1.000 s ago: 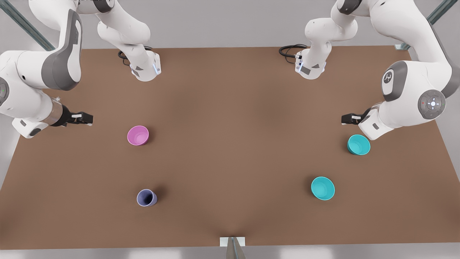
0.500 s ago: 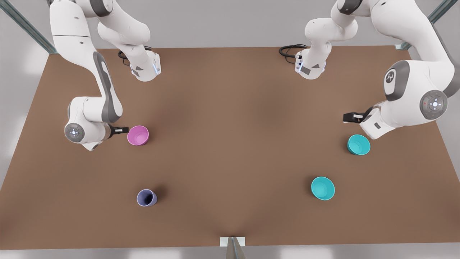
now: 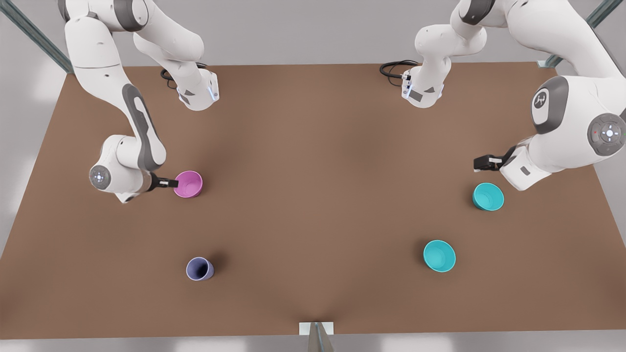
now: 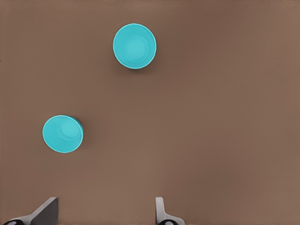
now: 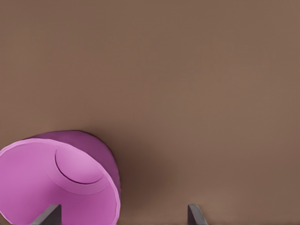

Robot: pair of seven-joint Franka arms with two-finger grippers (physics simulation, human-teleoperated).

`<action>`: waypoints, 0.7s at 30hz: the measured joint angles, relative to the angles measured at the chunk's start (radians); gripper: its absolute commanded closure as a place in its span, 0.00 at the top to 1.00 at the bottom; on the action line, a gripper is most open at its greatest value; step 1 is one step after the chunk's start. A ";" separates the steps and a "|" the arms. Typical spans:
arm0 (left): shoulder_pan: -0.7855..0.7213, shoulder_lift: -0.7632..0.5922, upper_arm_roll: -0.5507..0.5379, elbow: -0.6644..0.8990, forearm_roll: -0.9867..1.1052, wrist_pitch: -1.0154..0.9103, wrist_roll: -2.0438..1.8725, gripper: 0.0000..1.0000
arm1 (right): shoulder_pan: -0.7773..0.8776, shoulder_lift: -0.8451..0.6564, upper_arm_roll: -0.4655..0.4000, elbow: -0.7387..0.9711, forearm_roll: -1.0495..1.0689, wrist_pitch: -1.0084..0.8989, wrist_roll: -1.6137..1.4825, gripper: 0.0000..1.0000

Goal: Stack the blue bowl on the pink bowl

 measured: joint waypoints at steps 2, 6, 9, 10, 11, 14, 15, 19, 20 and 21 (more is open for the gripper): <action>0.001 0.007 0.000 -0.006 0.000 -0.017 -0.004 1.00 | -0.001 -0.004 0.000 -0.040 0.011 0.041 -0.004 1.00; 0.003 0.019 0.000 -0.012 0.001 -0.060 -0.010 1.00 | -0.003 0.024 0.001 -0.062 0.025 0.107 -0.013 1.00; 0.004 0.039 0.000 -0.012 0.001 -0.081 -0.013 1.00 | -0.002 0.048 0.002 -0.067 0.046 0.139 -0.019 1.00; 0.004 0.039 0.002 -0.011 0.001 -0.086 -0.014 1.00 | -0.001 0.053 0.002 -0.068 0.050 0.146 -0.020 1.00; 0.004 0.039 0.006 -0.010 0.002 -0.090 -0.014 1.00 | 0.000 0.056 0.002 -0.067 0.054 0.153 -0.022 1.00; 0.004 0.035 0.009 -0.009 0.002 -0.099 -0.016 1.00 | 0.000 0.061 0.005 -0.065 0.067 0.166 -0.026 0.81; 0.004 0.034 0.009 -0.008 0.002 -0.102 -0.016 1.00 | 0.000 0.061 0.007 -0.064 0.074 0.170 -0.028 0.62; 0.004 0.033 0.010 -0.005 0.001 -0.109 -0.017 1.00 | 0.011 0.062 0.014 -0.054 0.106 0.175 -0.052 0.25; 0.004 0.033 0.010 -0.003 0.001 -0.112 -0.017 1.00 | 0.012 0.061 0.019 -0.051 0.114 0.174 -0.061 0.21; 0.004 0.032 0.010 -0.001 0.001 -0.114 -0.017 1.00 | 0.012 0.060 0.025 -0.048 0.115 0.174 -0.066 0.21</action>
